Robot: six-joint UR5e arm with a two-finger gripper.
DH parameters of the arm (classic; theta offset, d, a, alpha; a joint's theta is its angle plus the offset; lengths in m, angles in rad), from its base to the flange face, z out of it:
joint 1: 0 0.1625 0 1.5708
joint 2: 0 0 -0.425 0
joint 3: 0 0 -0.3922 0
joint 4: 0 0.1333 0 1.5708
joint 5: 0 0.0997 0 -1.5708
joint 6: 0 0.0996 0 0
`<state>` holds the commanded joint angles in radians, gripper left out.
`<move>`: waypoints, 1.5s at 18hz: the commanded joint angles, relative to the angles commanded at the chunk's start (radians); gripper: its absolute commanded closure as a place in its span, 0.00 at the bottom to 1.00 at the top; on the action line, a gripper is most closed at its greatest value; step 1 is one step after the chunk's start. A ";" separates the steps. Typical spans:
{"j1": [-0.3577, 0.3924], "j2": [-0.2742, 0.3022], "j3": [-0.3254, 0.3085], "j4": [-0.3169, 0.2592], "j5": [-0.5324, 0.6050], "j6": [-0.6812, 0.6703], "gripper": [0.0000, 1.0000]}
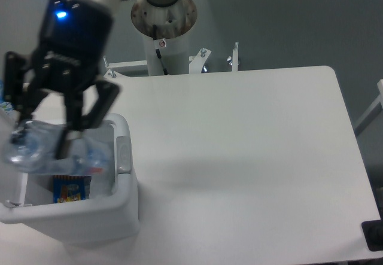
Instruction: Place the trash in the trash can
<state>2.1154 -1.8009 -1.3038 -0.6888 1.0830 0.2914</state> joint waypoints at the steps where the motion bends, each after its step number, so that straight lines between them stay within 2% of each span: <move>1: 0.001 -0.001 -0.005 0.000 0.002 0.002 0.04; 2: 0.008 -0.002 -0.005 0.000 0.002 -0.003 0.00; 6: 0.060 -0.001 -0.008 -0.002 0.000 -0.021 0.00; 9: 0.155 0.005 -0.006 -0.002 0.002 -0.021 0.00; 12: 0.214 0.002 -0.003 -0.005 0.014 -0.018 0.00; 14: 0.248 -0.008 -0.006 -0.009 0.066 -0.011 0.00; 18: 0.307 -0.038 -0.005 -0.011 0.262 0.032 0.00; 21: 0.377 -0.037 -0.014 -0.015 0.291 0.121 0.00; 24: 0.425 -0.031 -0.020 -0.073 0.294 0.222 0.00; 27: 0.462 -0.005 -0.031 -0.174 0.324 0.394 0.00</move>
<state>2.5769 -1.8056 -1.3346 -0.8632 1.4065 0.6851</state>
